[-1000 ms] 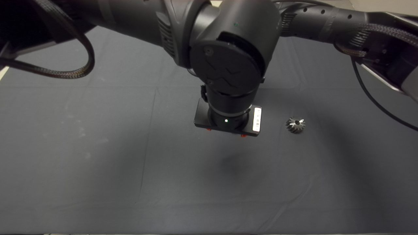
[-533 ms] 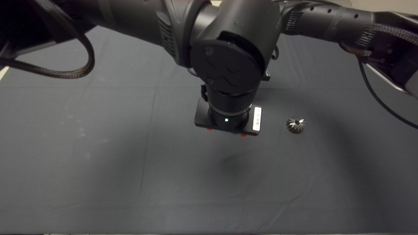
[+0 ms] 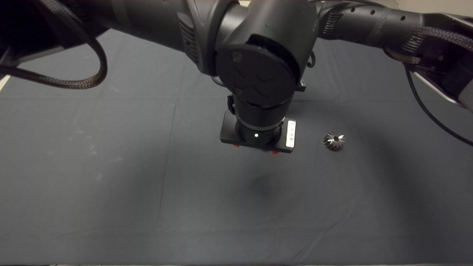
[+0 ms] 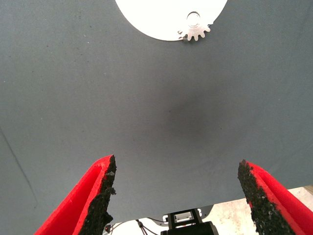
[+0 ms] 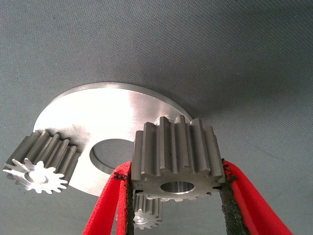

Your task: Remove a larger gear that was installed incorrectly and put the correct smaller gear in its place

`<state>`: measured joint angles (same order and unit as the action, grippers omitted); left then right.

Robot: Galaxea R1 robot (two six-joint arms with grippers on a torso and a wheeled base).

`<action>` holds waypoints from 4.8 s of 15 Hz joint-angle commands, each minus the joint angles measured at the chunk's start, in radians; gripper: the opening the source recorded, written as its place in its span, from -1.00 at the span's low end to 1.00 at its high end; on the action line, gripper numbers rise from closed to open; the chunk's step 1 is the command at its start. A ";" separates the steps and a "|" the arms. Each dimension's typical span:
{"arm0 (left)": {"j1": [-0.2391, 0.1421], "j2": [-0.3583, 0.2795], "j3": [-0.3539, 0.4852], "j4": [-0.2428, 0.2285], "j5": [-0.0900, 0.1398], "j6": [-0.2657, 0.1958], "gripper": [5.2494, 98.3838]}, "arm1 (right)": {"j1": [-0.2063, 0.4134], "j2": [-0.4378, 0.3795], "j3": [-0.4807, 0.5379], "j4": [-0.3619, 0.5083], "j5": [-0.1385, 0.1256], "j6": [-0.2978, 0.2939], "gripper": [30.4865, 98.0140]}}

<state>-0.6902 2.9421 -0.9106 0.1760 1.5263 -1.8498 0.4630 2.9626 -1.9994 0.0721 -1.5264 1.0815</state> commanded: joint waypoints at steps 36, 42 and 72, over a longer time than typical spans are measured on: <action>0.000 0.004 -0.002 0.005 0.061 0.001 0.25 | 0.036 -0.015 0.122 -0.029 -0.075 0.056 -0.86; 0.000 0.004 -0.002 0.005 0.060 0.001 0.25 | 0.023 -0.013 0.078 -0.046 -0.074 0.023 -0.86; 0.000 0.002 -0.001 0.005 0.061 0.003 0.25 | -0.063 0.007 0.062 -0.074 -0.070 0.033 -0.86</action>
<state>-0.6787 2.9421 -0.9145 0.1760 1.5264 -1.8498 0.4347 2.9596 -1.9517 0.0428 -1.5336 1.1040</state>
